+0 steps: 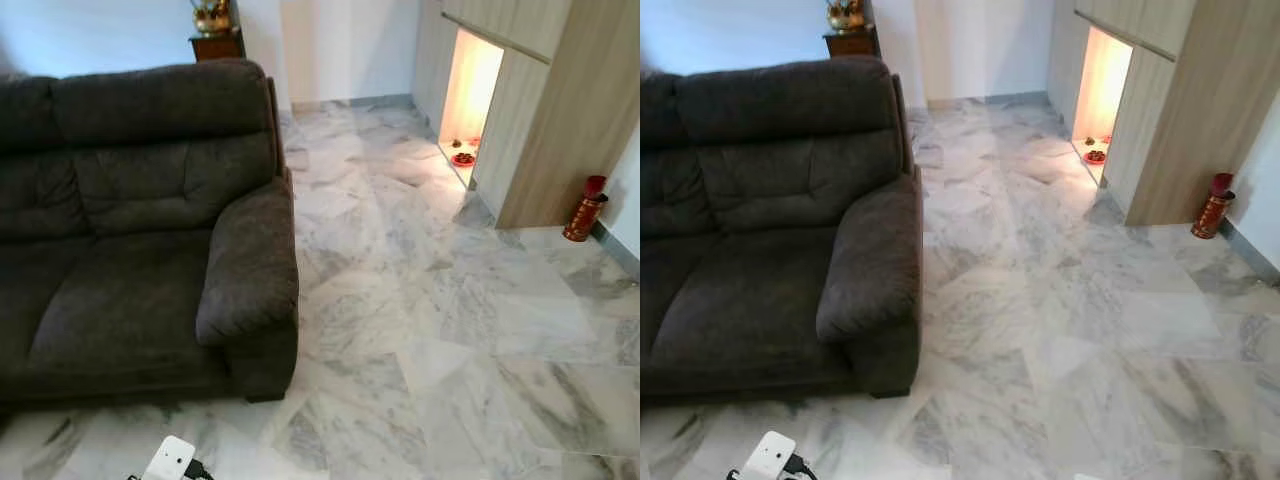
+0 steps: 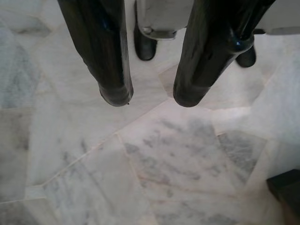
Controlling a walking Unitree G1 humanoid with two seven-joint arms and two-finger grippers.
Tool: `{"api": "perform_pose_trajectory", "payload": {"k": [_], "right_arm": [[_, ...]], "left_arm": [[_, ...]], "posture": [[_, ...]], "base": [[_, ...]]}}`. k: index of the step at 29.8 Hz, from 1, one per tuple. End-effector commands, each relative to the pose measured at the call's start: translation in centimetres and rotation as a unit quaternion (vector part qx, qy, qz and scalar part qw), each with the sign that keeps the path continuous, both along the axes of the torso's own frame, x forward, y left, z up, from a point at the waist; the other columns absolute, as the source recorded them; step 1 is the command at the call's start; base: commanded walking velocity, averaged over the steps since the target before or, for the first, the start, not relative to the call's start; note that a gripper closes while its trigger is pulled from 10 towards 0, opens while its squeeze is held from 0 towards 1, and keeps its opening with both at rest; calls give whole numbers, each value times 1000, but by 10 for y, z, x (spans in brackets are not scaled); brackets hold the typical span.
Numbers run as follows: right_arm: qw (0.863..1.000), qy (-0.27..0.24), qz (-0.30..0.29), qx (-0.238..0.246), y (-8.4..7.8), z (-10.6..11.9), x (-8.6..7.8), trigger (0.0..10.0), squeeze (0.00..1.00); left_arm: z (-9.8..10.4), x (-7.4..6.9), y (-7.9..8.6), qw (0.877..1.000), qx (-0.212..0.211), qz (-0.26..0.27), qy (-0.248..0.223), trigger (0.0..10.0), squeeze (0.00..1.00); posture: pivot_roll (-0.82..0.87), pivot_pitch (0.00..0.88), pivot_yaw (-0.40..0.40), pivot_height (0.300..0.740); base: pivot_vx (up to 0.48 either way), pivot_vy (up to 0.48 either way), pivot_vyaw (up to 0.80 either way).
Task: Move the pillow to the sofa from floor
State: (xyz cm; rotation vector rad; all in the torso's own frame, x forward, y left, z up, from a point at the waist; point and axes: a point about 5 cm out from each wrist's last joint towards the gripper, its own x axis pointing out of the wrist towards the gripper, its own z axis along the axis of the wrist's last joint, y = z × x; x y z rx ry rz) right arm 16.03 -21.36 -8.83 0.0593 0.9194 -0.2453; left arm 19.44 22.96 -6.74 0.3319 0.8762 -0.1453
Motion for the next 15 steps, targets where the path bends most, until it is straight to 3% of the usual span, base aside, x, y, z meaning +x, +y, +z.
{"api": "perform_pose_trajectory", "payload": {"k": [1,15], "right_arm": [[1000,-2,-1,0,3,0,0,10000,0],[1000,-11,7,-17,-8,5,8,10000,0]], "left_arm": [[-2,-3,0,1000,8,-10,6,10000,0],[-13,-19,-14,1000,-12,12,25,10000,0]], "posture": [[-56,0,74,740],[-42,0,33,740]], "base": [[0,0,0],[0,0,0]]}}
